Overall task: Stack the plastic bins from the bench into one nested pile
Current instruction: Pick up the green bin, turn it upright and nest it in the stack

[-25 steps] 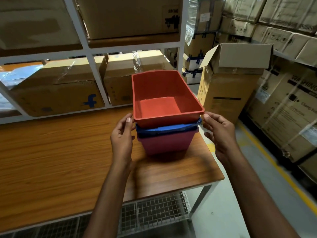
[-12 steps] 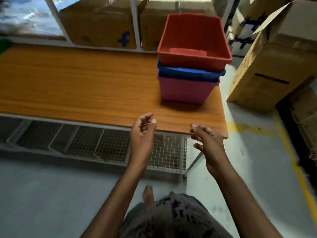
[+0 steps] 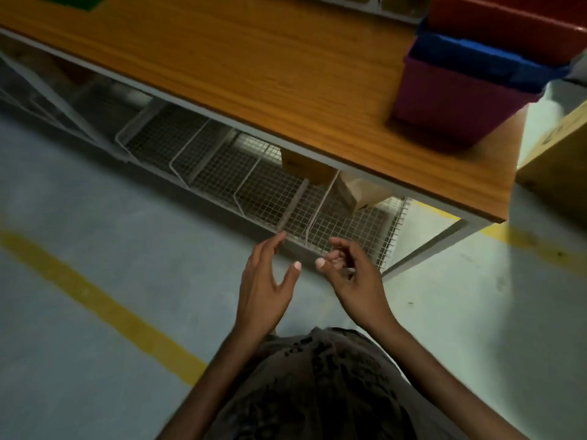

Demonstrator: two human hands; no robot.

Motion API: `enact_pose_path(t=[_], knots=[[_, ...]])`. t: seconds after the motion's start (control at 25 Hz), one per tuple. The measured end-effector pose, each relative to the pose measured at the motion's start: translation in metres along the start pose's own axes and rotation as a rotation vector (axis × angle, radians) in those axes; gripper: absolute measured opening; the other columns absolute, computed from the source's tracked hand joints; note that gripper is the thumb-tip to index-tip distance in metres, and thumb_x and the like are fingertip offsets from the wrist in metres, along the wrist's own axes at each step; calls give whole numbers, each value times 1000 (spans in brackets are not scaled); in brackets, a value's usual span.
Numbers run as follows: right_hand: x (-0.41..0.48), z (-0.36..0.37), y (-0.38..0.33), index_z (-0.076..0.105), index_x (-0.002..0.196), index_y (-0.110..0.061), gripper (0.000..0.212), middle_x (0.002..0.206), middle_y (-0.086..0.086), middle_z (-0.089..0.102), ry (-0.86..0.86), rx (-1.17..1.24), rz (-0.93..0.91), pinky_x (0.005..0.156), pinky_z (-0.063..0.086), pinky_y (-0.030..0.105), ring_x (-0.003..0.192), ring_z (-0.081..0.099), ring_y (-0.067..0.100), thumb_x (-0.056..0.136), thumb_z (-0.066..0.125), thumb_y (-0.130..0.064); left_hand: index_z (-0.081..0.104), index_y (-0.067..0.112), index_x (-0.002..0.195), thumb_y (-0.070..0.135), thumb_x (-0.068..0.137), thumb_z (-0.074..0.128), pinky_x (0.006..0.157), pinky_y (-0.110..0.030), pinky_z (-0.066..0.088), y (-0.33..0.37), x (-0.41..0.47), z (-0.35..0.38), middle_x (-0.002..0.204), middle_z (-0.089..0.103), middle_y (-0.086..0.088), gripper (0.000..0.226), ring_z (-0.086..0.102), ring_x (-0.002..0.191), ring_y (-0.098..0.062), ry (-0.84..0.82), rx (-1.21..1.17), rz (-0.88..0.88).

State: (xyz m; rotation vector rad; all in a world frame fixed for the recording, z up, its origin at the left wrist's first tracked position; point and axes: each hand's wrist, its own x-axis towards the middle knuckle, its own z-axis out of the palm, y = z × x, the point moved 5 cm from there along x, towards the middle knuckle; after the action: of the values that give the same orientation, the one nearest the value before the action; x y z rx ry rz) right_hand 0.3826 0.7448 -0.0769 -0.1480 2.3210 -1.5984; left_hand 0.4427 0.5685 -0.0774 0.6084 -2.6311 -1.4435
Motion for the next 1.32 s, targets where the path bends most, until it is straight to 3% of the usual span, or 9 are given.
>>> enact_pose_path(t=[0.24, 0.36, 0.48, 0.56, 0.68, 0.8, 1.0, 1.2, 1.32], knots=[[-5, 83, -27, 54, 135, -41, 45, 118, -21, 62, -114, -208, -169, 81, 51, 24, 109, 59, 1, 93, 66, -52, 39, 41, 150, 40, 97, 64, 106, -48, 49, -62, -15, -73, 146, 46, 16, 58, 47, 133, -2, 83, -18, -65], [-5, 144, -47, 54, 139, -37, 48, 126, -20, 59, -118, -252, -225, 86, 47, 18, 114, 56, -3, 95, 64, -53, 41, 37, 150, 38, 98, 65, 112, -44, 44, -99, -17, -131, 151, 45, 14, 58, 44, 137, -3, 123, -8, -71], [0, 214, -71, 55, 139, -36, 46, 129, -21, 59, -149, -183, -221, 88, 50, 21, 115, 58, -1, 96, 63, -52, 46, 36, 147, 34, 96, 68, 108, -31, 42, -139, -14, -192, 145, 49, 15, 56, 47, 134, -3, 214, -34, -99], [7, 259, -90, 57, 137, -35, 43, 127, -21, 61, -210, -90, -205, 90, 55, 28, 115, 60, 1, 97, 63, -49, 50, 38, 142, 30, 95, 70, 100, -24, 43, -162, -8, -230, 137, 52, 18, 51, 51, 128, 0, 274, -144, -146], [21, 311, -119, 61, 132, -33, 42, 121, -16, 68, -309, 53, -154, 93, 58, 40, 114, 64, 6, 95, 62, -53, 62, 34, 127, 26, 97, 69, 97, -27, 49, -186, 8, -275, 127, 64, 14, 33, 60, 118, -2, 367, -476, -307], [46, 350, -145, 65, 127, -31, 42, 119, -10, 71, -376, 120, -98, 93, 59, 39, 112, 67, 7, 92, 60, -55, 68, 22, 124, 23, 99, 65, 95, -26, 52, -201, 35, -310, 119, 71, 9, 25, 66, 110, 0, 450, -724, -384], [121, 412, -175, 70, 122, -25, 40, 111, -3, 75, -418, 257, 24, 85, 57, 34, 102, 69, 14, 93, 55, -48, 69, 24, 123, 25, 99, 66, 88, -21, 52, -230, 99, -362, 118, 72, 10, 24, 67, 110, -2, 474, -729, -375], [216, 482, -222, 72, 117, -25, 37, 110, -2, 76, -485, 257, 15, 81, 53, 33, 98, 69, 15, 95, 55, -49, 72, 26, 118, 28, 98, 66, 94, -32, 53, -257, 180, -425, 117, 73, 8, 21, 67, 112, -8, 508, -694, -414], [268, 519, -259, 73, 113, -30, 28, 109, -4, 75, -489, 215, -50, 85, 53, 35, 100, 68, 12, 100, 55, -47, 72, 25, 117, 26, 98, 67, 94, -30, 53, -261, 234, -467, 115, 74, 7, 20, 67, 109, -5, 563, -656, -358]])
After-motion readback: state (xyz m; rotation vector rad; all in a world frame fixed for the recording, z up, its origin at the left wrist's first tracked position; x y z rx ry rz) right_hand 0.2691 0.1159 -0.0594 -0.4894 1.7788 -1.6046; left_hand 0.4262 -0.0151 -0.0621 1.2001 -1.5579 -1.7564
